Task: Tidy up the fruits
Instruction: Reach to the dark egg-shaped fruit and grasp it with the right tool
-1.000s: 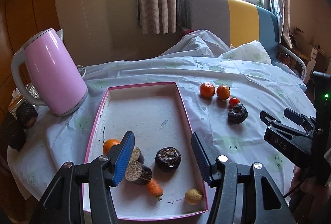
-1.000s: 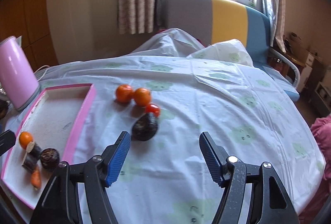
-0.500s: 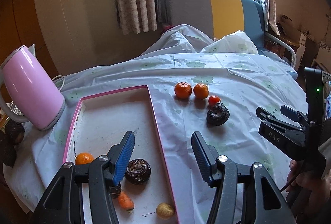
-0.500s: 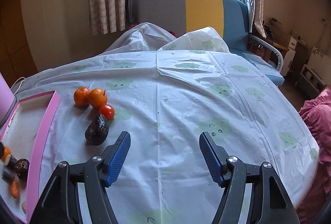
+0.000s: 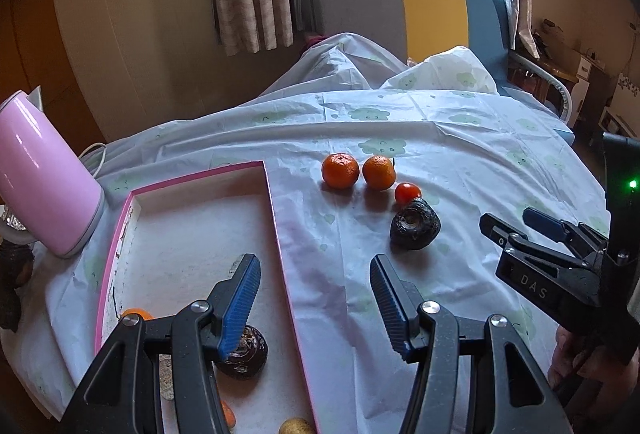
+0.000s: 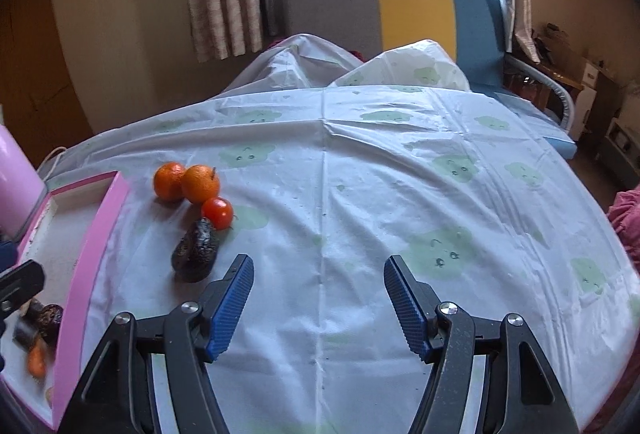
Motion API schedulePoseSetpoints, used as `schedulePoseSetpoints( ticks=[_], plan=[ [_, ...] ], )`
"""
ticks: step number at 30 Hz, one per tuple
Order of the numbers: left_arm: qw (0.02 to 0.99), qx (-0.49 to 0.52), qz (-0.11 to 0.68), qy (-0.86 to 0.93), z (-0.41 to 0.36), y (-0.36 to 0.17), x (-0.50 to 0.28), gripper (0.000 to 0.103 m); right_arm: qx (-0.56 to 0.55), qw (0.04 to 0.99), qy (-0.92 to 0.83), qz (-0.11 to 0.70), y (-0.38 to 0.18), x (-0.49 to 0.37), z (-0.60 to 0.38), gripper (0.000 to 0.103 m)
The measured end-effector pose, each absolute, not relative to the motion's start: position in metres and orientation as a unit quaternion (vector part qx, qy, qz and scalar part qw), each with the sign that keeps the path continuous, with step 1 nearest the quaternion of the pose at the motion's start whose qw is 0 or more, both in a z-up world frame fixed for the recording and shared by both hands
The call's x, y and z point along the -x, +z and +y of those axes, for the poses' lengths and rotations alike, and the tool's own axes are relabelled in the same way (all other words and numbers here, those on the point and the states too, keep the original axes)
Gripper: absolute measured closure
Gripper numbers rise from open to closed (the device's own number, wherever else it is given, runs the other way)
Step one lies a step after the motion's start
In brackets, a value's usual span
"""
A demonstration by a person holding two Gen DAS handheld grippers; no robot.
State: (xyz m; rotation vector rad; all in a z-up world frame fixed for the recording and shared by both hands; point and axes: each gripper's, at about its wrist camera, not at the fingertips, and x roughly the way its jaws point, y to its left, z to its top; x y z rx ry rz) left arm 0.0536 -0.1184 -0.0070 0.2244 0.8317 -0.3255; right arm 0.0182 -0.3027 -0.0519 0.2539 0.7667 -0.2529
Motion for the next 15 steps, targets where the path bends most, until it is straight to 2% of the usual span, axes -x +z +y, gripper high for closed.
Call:
schedulePoseSetpoints(
  ticks=[2,15],
  plan=[
    [0.893,-0.102,0.410,-0.158,-0.119,-0.011,-0.059,0.045,-0.135,0.912,-0.090,0.376,-0.055,-0.023,-0.300,0.049],
    [0.873,-0.045,0.452,-0.179,-0.115,-0.026,-0.092,0.045,-0.135,0.903,0.030,0.407,-0.068,-0.069,-0.267,0.051]
  ],
)
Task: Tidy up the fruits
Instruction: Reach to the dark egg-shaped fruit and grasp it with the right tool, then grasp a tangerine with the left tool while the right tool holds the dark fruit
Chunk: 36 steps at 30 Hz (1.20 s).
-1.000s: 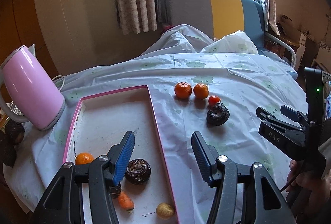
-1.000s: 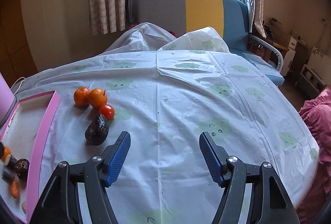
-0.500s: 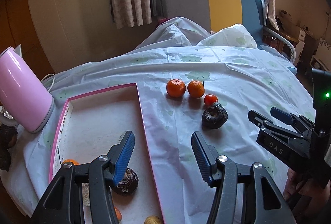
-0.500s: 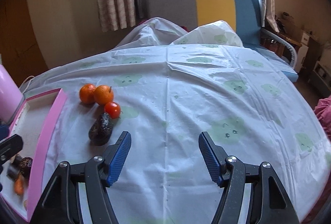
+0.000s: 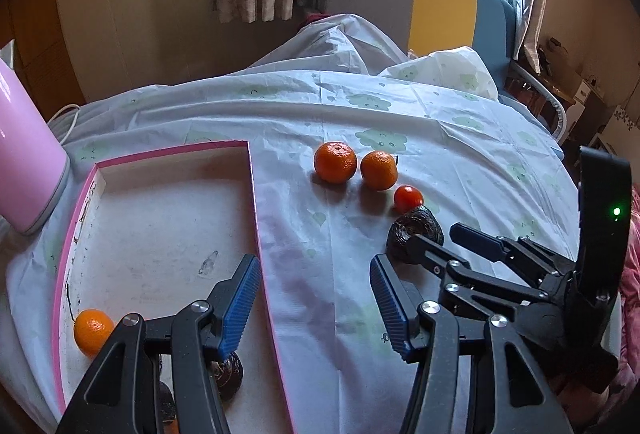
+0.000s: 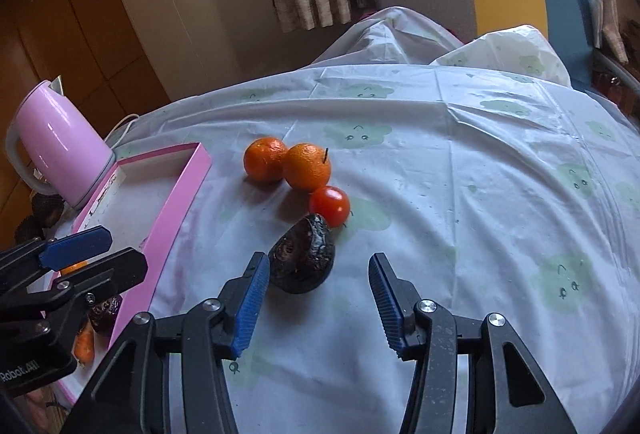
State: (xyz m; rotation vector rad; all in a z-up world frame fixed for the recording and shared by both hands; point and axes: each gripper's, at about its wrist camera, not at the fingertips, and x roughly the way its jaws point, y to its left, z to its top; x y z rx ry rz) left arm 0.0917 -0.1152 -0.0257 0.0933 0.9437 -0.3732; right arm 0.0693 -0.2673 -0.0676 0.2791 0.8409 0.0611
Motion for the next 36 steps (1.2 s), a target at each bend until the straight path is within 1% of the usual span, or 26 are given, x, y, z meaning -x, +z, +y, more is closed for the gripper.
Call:
schedulePoseSetpoints(
  ticks=[1,2,4,6,11,20,29,34,36],
  plan=[
    [0.871,-0.041,0.455,-0.180,-0.115,-0.026,-0.094,0.045,-0.136,0.901,0.034,0.411,-0.070,-0.074,-0.266,0.051],
    [0.868,-0.036,0.460,-0.182,-0.115,-0.028,-0.097,0.045,-0.139,0.898,0.039,0.415,-0.073,-0.077,-0.265,0.053],
    [0.863,-0.032,0.469,-0.182,-0.116,-0.031,-0.103,0.045,-0.138,0.895,0.043,0.422,-0.078,-0.083,-0.261,0.065],
    [0.860,-0.029,0.476,-0.180,-0.118,-0.034,-0.109,0.046,-0.136,0.898,0.040,0.416,-0.077,-0.082,-0.260,0.066],
    [0.853,-0.008,0.485,-0.192,-0.125,-0.037,-0.121,0.047,-0.143,0.901,0.028,0.409,-0.073,-0.071,-0.268,0.074],
    [0.845,0.009,0.500,-0.190,-0.140,-0.041,-0.153,0.052,-0.149,0.898,0.011,0.413,-0.073,-0.061,-0.286,0.074],
    [0.852,0.010,0.496,-0.169,-0.152,-0.043,-0.188,0.053,-0.131,0.903,0.010,0.409,-0.072,-0.064,-0.281,0.074],
    [0.850,0.027,0.498,-0.168,-0.159,-0.048,-0.205,0.053,-0.126,0.904,0.008,0.408,-0.072,-0.065,-0.280,0.072],
    [0.847,0.033,0.502,-0.169,-0.162,-0.051,-0.212,0.053,-0.128,0.903,0.008,0.411,-0.074,-0.067,-0.281,0.068]
  ],
)
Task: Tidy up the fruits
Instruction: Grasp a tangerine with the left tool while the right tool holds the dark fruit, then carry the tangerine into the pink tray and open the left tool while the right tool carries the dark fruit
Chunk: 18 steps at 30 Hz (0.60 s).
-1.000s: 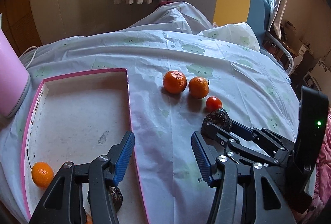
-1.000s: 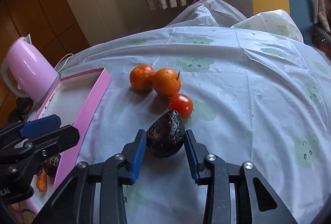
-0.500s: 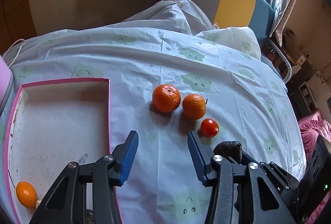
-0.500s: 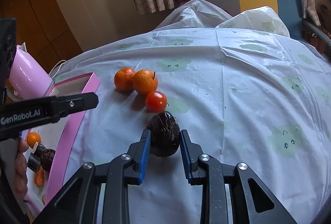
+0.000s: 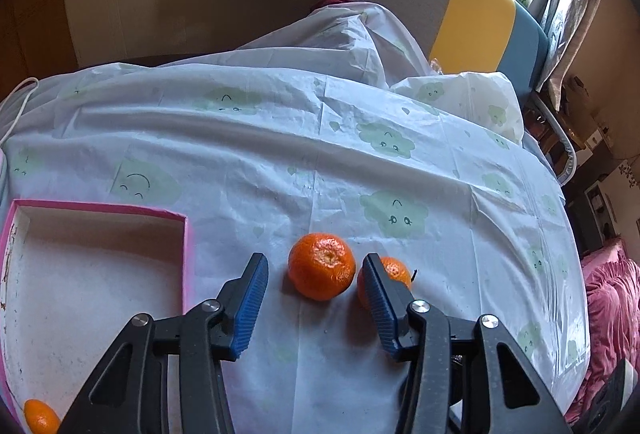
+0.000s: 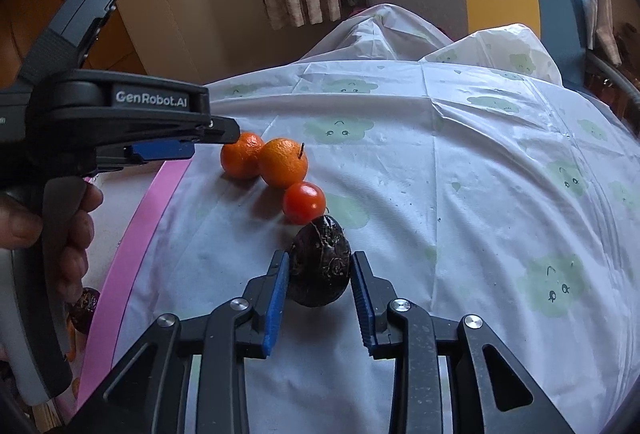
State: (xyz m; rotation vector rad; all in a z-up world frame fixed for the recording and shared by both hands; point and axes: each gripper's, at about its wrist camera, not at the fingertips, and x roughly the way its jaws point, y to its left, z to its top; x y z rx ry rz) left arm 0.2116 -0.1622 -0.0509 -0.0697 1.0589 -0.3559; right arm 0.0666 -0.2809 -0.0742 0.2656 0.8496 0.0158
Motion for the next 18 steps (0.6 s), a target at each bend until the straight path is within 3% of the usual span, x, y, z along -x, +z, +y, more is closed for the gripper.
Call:
schedulePoseSetpoints(
  ticks=[5,8,10,18],
  plan=[
    [0.838,0.047,0.518,-0.164,-0.168,-0.067,-0.231,0.053,-0.138,0.899,0.009,0.415,-0.079,-0.070,-0.282,0.062],
    [0.826,0.065,0.533,-0.173,-0.167,-0.078,-0.236,0.054,-0.141,0.899,0.012,0.415,-0.081,-0.071,-0.282,0.062],
    [0.825,0.065,0.529,-0.188,-0.169,-0.079,-0.232,0.061,-0.139,0.899,0.015,0.416,-0.081,-0.071,-0.281,0.063],
    [0.830,0.047,0.520,-0.194,-0.166,-0.067,-0.213,0.062,-0.145,0.897,0.015,0.418,-0.081,-0.069,-0.281,0.064]
  ],
)
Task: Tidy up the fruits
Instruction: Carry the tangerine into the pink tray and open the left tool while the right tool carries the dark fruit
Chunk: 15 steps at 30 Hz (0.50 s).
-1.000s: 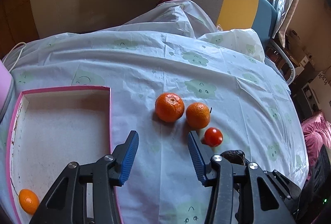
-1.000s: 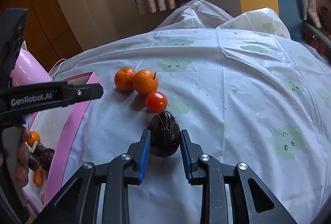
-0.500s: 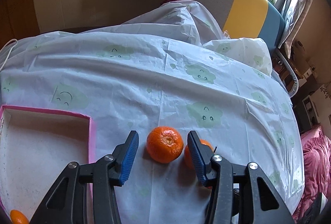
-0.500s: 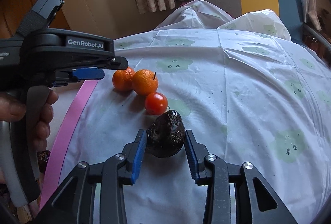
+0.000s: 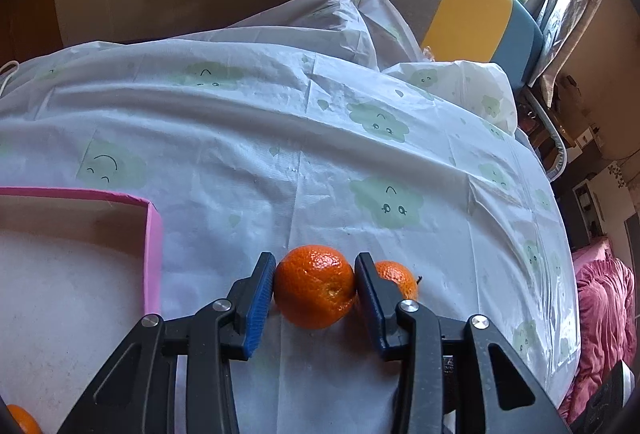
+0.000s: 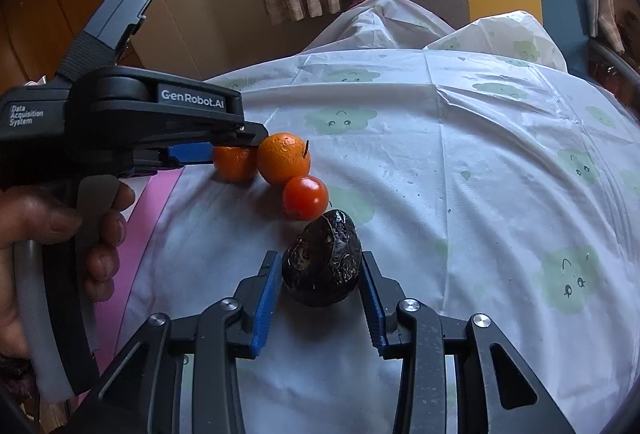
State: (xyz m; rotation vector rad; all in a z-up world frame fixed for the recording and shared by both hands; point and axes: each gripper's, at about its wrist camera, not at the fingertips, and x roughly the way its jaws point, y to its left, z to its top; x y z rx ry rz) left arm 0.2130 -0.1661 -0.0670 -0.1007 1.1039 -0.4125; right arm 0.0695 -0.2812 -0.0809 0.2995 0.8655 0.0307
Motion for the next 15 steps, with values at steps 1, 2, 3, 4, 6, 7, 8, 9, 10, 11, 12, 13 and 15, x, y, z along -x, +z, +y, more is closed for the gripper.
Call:
schedulePoseSetpoints(
  ticks=[1,2,3,4,6,7,8,9,10,11,12,13,15],
  plan=[
    [0.832,0.045,0.517,-0.197,-0.165,-0.064,-0.209,0.062,-0.145,0.896,0.014,0.418,-0.080,-0.069,-0.281,0.064],
    [0.834,0.040,0.513,-0.199,-0.165,-0.061,-0.204,0.062,-0.145,0.896,0.014,0.419,-0.080,-0.069,-0.281,0.065],
    [0.836,0.036,0.510,-0.201,-0.164,-0.059,-0.201,0.062,-0.145,0.896,0.015,0.418,-0.079,-0.070,-0.281,0.066],
    [0.837,0.033,0.507,-0.203,-0.164,-0.056,-0.198,0.062,-0.146,0.896,0.015,0.419,-0.079,-0.069,-0.280,0.066],
    [0.839,0.030,0.502,-0.208,-0.162,-0.050,-0.190,0.062,-0.143,0.896,0.015,0.420,-0.078,-0.068,-0.278,0.067],
    [0.841,0.027,0.498,-0.209,-0.161,-0.046,-0.186,0.062,-0.141,0.896,0.014,0.420,-0.077,-0.066,-0.277,0.067],
    [0.843,0.024,0.494,-0.211,-0.160,-0.043,-0.182,0.062,-0.139,0.896,0.014,0.421,-0.077,-0.065,-0.275,0.067],
    [0.845,0.023,0.491,-0.212,-0.158,-0.039,-0.178,0.062,-0.138,0.896,0.014,0.422,-0.076,-0.063,-0.274,0.067],
    [0.847,0.022,0.487,-0.213,-0.156,-0.036,-0.174,0.062,-0.137,0.895,0.014,0.423,-0.076,-0.062,-0.273,0.067],
    [0.849,0.021,0.483,-0.214,-0.154,-0.032,-0.170,0.062,-0.133,0.895,0.013,0.425,-0.076,-0.060,-0.272,0.067],
    [0.852,0.019,0.478,-0.215,-0.152,-0.028,-0.165,0.062,-0.131,0.895,0.012,0.426,-0.076,-0.059,-0.271,0.067],
    [0.854,0.017,0.473,-0.215,-0.149,-0.024,-0.160,0.062,-0.130,0.895,0.010,0.427,-0.076,-0.057,-0.270,0.067],
    [0.857,0.016,0.468,-0.215,-0.143,-0.019,-0.151,0.062,-0.129,0.893,0.007,0.430,-0.076,-0.057,-0.269,0.067]
  ],
)
